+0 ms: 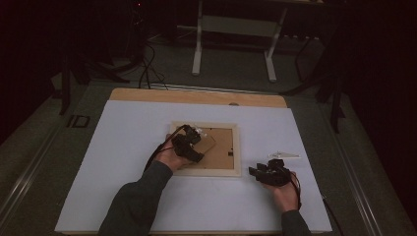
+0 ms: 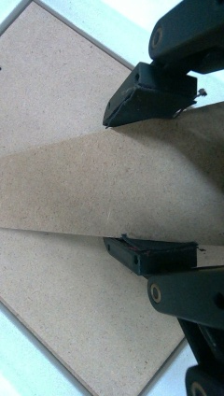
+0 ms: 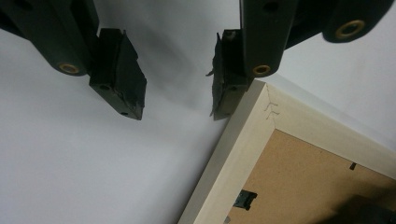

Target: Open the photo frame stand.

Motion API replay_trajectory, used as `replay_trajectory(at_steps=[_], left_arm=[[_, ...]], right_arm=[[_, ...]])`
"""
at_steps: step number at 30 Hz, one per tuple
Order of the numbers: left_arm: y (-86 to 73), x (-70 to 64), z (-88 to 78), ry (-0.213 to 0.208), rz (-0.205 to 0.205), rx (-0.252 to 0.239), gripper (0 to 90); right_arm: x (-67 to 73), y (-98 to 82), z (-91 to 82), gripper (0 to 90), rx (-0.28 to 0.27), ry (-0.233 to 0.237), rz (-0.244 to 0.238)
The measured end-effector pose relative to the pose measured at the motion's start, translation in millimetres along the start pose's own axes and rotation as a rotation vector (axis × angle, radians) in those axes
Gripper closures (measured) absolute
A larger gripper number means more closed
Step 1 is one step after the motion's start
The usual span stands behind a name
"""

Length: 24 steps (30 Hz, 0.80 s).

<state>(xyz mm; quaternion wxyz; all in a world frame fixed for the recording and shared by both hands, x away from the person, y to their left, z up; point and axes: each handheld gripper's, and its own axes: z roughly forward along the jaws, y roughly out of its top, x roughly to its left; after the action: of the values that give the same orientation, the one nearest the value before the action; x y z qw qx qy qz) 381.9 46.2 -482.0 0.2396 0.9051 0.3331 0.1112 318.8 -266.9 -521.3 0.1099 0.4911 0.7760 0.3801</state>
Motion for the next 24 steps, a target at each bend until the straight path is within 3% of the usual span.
replay_trajectory(at_steps=[24], left_arm=[[-4.1,-12.4,-7.3,0.07,0.03,-0.038,39.7]], right_arm=[[-1.0,-0.5,-1.7,53.8,-0.005,0.0,0.003]])
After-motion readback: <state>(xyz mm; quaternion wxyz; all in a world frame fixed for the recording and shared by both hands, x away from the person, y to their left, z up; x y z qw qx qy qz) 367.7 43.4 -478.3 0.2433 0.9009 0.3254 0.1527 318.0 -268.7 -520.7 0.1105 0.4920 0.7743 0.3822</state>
